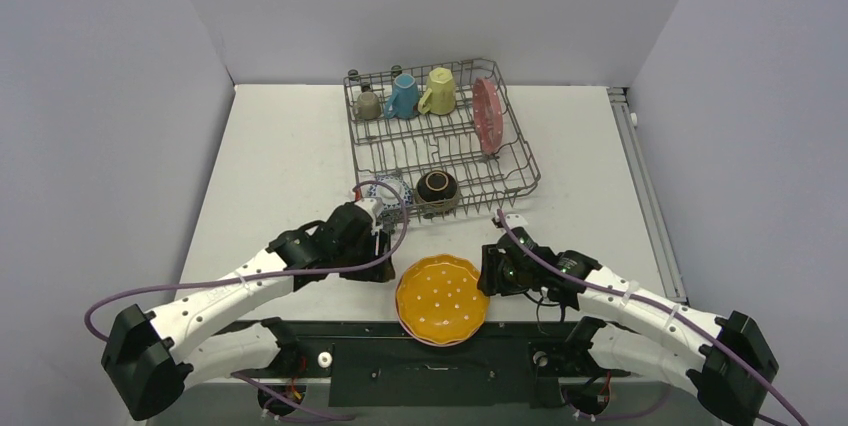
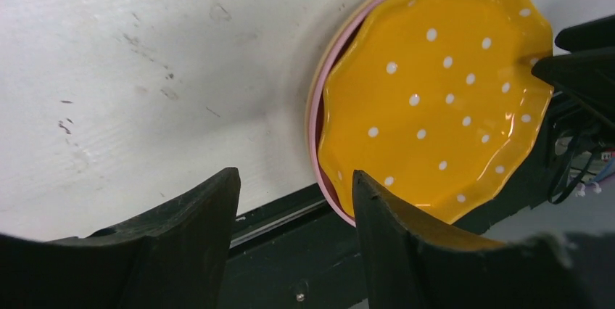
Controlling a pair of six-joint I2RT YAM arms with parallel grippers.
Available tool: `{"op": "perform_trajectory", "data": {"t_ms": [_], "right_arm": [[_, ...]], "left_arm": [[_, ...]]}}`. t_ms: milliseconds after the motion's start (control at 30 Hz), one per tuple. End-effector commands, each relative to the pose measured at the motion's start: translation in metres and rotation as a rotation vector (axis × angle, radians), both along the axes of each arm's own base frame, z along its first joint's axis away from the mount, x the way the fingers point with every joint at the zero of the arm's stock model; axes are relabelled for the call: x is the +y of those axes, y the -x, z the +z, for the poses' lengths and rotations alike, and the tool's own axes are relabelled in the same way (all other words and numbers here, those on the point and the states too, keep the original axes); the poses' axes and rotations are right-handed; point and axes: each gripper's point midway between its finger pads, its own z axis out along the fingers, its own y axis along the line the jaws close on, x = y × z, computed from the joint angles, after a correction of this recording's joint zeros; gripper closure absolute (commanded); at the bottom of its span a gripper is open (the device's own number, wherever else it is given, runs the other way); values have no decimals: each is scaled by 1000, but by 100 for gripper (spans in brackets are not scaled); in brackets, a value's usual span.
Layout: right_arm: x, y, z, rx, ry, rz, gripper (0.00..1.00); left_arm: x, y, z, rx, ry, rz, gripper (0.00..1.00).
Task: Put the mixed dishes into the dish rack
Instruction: Pick up the plate at the center of the board.
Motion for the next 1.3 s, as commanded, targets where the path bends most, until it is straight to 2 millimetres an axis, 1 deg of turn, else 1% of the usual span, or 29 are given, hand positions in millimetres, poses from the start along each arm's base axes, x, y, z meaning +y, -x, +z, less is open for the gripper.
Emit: {"op": "perform_trajectory", "data": {"t_ms": [0, 100, 133, 167, 200, 233, 267, 300, 367, 567, 733, 933, 1267], "right_arm": [[4, -1, -2, -3, -8, -14, 59], [6, 0, -3, -4, -10, -15, 59], [6, 0, -2, -6, -11, -14, 59], [7, -1, -2, -8, -13, -16, 59], [7, -1, -2, -11, -13, -16, 59], [6, -1, -2, -13, -10, -18, 59], [6, -1, -2, -14, -9, -19, 59], [6, -1, -2, -14, -9, -20, 59], [7, 0, -3, -12, -10, -22, 59], [6, 0, -2, -18, -16, -30, 59], [6, 2, -4, -14, -20, -33, 59], [7, 4, -5, -12, -26, -34, 60], [6, 5, -7, -10, -27, -34, 60]], "left_arm": [[-20, 16, 9, 29, 131, 11, 46], [-28, 31, 5, 63, 167, -9, 47], [-27, 34, 2, 75, 169, -13, 47], [-33, 39, 4, 86, 201, -24, 48], [-34, 42, 2, 96, 213, -29, 48], [-41, 45, 5, 104, 251, -39, 49], [-42, 48, 2, 114, 259, -42, 50], [-46, 50, 4, 122, 283, -46, 51], [-48, 53, 2, 130, 290, -50, 52], [-56, 55, 1, 138, 319, -58, 52], [-59, 58, -5, 151, 320, -62, 53], [-53, 57, -19, 155, 271, -42, 53], [-54, 56, -27, 164, 269, -28, 54]]}}
